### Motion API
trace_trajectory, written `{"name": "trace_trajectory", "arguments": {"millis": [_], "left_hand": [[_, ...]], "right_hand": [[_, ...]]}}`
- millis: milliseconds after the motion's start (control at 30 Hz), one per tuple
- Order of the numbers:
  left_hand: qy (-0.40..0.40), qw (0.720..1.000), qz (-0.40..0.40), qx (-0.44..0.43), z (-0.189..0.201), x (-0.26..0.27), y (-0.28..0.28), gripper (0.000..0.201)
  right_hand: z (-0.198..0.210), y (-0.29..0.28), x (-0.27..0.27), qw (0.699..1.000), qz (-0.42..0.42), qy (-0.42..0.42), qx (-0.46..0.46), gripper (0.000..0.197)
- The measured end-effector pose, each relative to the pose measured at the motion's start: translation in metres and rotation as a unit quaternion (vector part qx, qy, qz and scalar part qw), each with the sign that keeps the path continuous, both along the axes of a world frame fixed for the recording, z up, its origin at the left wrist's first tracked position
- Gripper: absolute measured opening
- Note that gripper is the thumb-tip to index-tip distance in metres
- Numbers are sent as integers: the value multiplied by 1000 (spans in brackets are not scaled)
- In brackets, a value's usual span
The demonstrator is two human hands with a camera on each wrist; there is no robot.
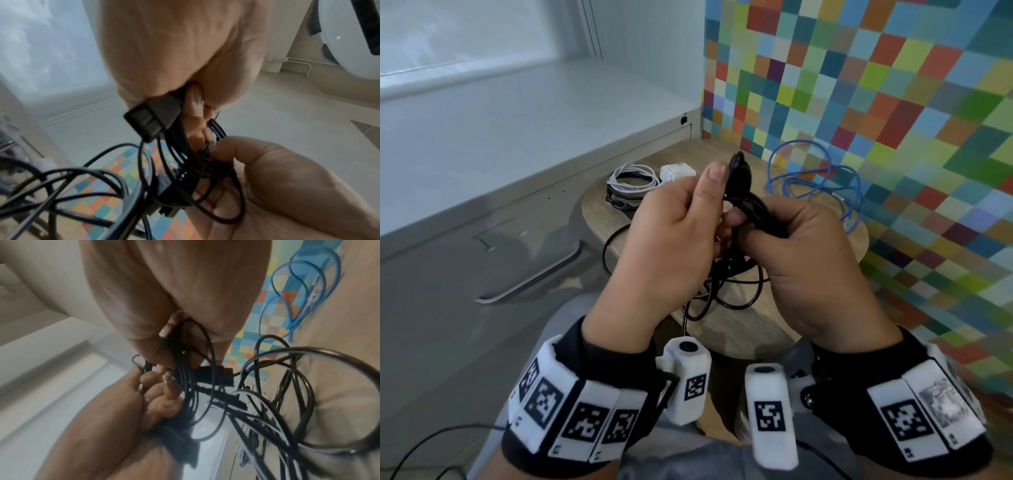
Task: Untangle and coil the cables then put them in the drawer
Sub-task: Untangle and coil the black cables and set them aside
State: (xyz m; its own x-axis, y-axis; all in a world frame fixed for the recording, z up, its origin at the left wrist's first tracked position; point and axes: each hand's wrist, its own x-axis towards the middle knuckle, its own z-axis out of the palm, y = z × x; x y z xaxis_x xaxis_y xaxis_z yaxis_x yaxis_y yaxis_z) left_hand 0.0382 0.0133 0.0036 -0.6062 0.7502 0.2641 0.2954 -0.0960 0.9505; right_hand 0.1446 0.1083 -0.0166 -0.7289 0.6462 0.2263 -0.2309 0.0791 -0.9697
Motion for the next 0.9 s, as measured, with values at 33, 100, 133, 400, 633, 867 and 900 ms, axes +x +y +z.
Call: {"name": "trace_trajectory", "arguments": {"millis": [33, 100, 133, 400, 633, 867, 900], "left_hand": [[-27, 1000, -8, 10, -1, 0, 1, 57], [-73, 997, -30, 27, -2, 0, 0, 52], [-93, 994, -46, 29, -1, 0, -1, 54], [-270, 958, -89, 36, -4, -3, -2, 38], [-306, 948, -87, 35, -10, -4, 2, 42], [-345, 936, -48, 48, -14, -2, 10, 40], [-349, 935, -42, 48, -14, -3, 10, 34]], "right_hand": [[-2, 0, -1, 1000, 8, 10, -23, 31], [-3, 2, -1, 998, 25, 18, -54, 29], [-2, 3, -1, 997, 35, 20, -68, 28], [3, 8, 4, 995, 58, 37, -66, 20], [1, 8, 4, 995, 31, 29, -89, 48], [0, 10, 6, 995, -35, 52, 82, 67], [0, 9, 6, 991, -42, 65, 113, 60]]}}
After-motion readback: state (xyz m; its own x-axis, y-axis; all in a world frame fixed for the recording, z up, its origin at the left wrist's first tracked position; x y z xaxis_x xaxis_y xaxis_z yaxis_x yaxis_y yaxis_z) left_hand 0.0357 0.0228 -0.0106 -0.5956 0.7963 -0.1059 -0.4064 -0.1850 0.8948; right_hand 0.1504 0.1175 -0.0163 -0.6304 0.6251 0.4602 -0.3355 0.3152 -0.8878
